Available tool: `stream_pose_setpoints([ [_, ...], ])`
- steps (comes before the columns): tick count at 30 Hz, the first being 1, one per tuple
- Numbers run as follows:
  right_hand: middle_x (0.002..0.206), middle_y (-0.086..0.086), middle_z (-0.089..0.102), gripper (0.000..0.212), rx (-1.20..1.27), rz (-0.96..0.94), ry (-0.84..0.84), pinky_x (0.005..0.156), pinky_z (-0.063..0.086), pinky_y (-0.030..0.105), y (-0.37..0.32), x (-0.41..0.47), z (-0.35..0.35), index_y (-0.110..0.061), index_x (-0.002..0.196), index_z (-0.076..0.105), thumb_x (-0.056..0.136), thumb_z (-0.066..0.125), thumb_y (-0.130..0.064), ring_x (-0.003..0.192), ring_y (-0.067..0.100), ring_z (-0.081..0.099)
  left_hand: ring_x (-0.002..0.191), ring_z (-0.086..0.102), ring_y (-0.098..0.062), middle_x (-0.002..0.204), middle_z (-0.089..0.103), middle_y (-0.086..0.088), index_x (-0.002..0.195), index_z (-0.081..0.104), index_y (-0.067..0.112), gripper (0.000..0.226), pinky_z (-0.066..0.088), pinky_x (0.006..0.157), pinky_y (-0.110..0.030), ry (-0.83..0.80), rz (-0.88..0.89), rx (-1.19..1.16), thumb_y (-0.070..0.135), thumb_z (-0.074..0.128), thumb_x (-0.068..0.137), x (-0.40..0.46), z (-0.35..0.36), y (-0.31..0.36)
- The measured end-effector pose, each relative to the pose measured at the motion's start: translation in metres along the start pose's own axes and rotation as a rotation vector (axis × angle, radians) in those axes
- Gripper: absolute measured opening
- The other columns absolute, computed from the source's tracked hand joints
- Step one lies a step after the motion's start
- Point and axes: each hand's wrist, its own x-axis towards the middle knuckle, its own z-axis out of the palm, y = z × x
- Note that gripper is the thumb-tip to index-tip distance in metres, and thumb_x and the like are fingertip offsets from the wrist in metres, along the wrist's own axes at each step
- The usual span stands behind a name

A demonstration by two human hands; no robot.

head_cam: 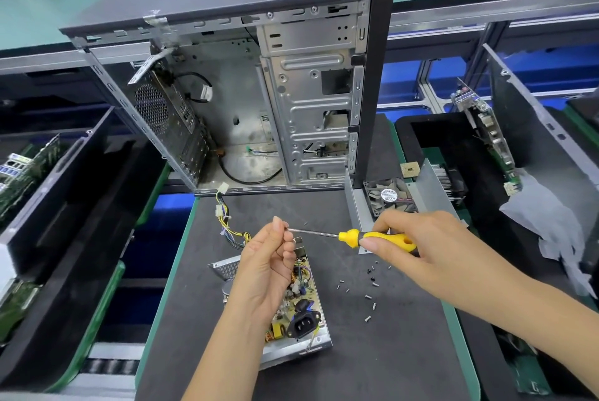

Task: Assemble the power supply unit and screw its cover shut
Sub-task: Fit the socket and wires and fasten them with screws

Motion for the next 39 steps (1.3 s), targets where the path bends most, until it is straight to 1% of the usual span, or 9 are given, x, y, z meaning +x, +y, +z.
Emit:
stream_pose_setpoints([
  [5,0.056,-0.011,0.049,0.036,-0.018,-0.008,0.011,0.053,0.034,0.019,0.001,0.001,0.003,-0.032,0.08,0.054,0.083,0.036,-0.063,0.057,0.003,0.047,0.045,0.052,-0.002,0.061,0.057,0.001,0.059,0.07,0.014,0.02,0.046,0.043,-0.008,-0.002,-0.037,-0.066,0.023,0.063,0.076,-0.001,-0.001,0.0],
  [10,0.055,-0.001,0.046,0.036,-0.013,-0.014,0.02,0.053,0.034,0.02,0.002,0.002,-0.001,-0.032,0.079,0.055,0.083,0.036,-0.063,0.053,0.007,0.043,0.047,0.054,-0.002,0.06,0.06,0.002,0.063,0.073,0.016,0.014,0.046,0.044,-0.011,-0.016,0.023,0.013,0.02,0.065,0.074,-0.001,-0.003,0.002],
  [14,0.054,-0.007,0.044,0.039,0.015,-0.005,0.018,0.049,0.032,0.02,0.001,0.003,0.0,-0.032,0.077,0.054,0.081,0.034,-0.064,0.049,0.009,0.04,0.048,0.056,-0.002,0.061,0.061,0.002,0.066,0.074,0.016,0.008,0.047,0.045,-0.011,-0.035,0.064,-0.016,0.025,0.073,0.066,-0.002,-0.002,0.003],
  [19,0.053,-0.006,0.044,0.035,0.022,-0.003,0.017,0.05,0.033,0.018,0.0,0.002,-0.002,-0.032,0.075,0.055,0.083,0.039,-0.061,0.048,0.007,0.041,0.048,0.054,-0.003,0.06,0.06,0.001,0.063,0.072,0.018,0.013,0.046,0.046,-0.011,-0.04,0.092,0.096,0.018,0.065,0.074,-0.005,-0.006,0.003],
  [25,0.047,-0.008,0.038,0.045,0.18,0.078,-0.029,0.049,0.032,0.017,-0.007,0.006,0.003,-0.029,0.054,0.049,0.082,0.035,-0.061,0.045,0.008,0.032,0.049,0.055,-0.006,0.06,0.061,-0.001,0.073,0.064,0.011,0.006,0.046,0.046,-0.014,-0.044,0.19,0.172,0.014,0.065,0.077,-0.004,-0.003,0.003],
  [28,0.05,-0.006,0.038,0.03,0.326,0.133,-0.093,0.044,0.025,0.017,-0.006,0.006,0.002,-0.03,0.073,0.054,0.086,0.045,-0.055,0.045,0.01,0.031,0.049,0.055,-0.006,0.061,0.061,-0.001,0.074,0.062,0.011,0.006,0.046,0.046,-0.014,-0.053,0.173,0.17,0.016,0.064,0.078,-0.004,-0.001,0.003],
  [31,0.053,-0.004,0.049,0.01,0.419,0.142,-0.158,0.043,0.029,0.014,-0.005,0.007,-0.005,-0.03,0.088,0.052,0.088,0.055,-0.04,0.048,0.009,0.04,0.05,0.056,-0.004,0.062,0.061,0.0,0.075,0.063,0.012,0.008,0.047,0.046,-0.012,-0.033,0.122,0.134,0.019,0.063,0.078,-0.005,-0.003,0.001],
  [34,0.059,-0.002,0.061,0.006,0.436,0.087,-0.136,0.045,0.033,0.015,-0.006,0.011,-0.008,-0.029,0.087,0.053,0.09,0.057,-0.032,0.05,0.008,0.045,0.051,0.056,-0.003,0.064,0.061,0.0,0.071,0.07,0.014,0.014,0.048,0.047,-0.011,-0.013,0.082,0.085,0.023,0.063,0.078,-0.004,-0.006,-0.001],
  [39,0.057,0.001,0.061,0.006,0.531,0.06,-0.067,0.042,0.032,0.016,-0.006,0.016,-0.008,-0.025,0.084,0.056,0.089,0.058,-0.028,0.044,0.01,0.039,0.054,0.059,-0.005,0.069,0.062,-0.002,0.08,0.075,0.012,0.025,0.05,0.048,-0.012,-0.07,0.04,0.072,0.035,0.075,0.071,-0.005,-0.008,-0.003],
])
